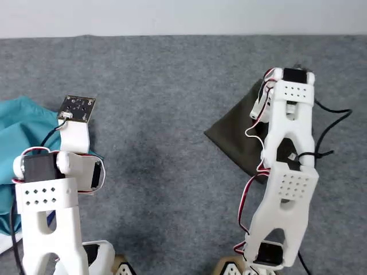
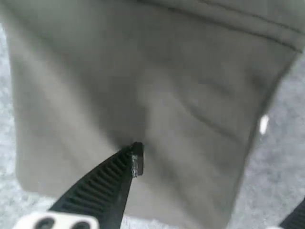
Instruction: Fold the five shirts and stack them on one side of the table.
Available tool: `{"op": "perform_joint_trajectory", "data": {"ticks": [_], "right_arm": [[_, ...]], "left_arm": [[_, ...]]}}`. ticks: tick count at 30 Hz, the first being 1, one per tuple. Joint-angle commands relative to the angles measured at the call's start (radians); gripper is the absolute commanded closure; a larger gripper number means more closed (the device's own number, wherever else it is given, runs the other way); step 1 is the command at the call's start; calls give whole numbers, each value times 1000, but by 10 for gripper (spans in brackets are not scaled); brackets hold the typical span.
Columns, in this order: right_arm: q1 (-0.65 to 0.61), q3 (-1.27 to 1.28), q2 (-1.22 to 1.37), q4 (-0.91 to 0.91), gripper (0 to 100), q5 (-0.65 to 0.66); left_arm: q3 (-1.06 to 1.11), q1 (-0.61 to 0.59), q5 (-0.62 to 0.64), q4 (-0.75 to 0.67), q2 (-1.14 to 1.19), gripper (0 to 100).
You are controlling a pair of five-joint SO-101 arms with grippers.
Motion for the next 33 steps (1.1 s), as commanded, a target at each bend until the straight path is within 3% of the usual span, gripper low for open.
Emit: {"op": "perform_joint_trajectory", "data": {"ticks": [1,5,12,14,19,22,28,33], "right_arm": [[-10,-5,27,-82,504,-14],[-7,-5,99,-140,505,-38],[-27,-6,191,-85,511,-49],[-22,-12,197,-71,567,-49],[-21,-21,199,-73,841,-40],[-22,-21,199,-74,949,-14],[-2,-25,196,-54,989,12],[31,-103,136,54,989,169]], "left_arm": [[-5,2,-8,3,-21,995],[-5,2,-8,3,-21,995],[-5,2,-8,3,-21,995],[-5,2,-8,3,-21,995],[-5,2,-8,2,-21,995],[-5,2,-8,2,-21,995],[-5,2,-8,2,-21,995],[-5,2,-8,2,-21,995]]}}
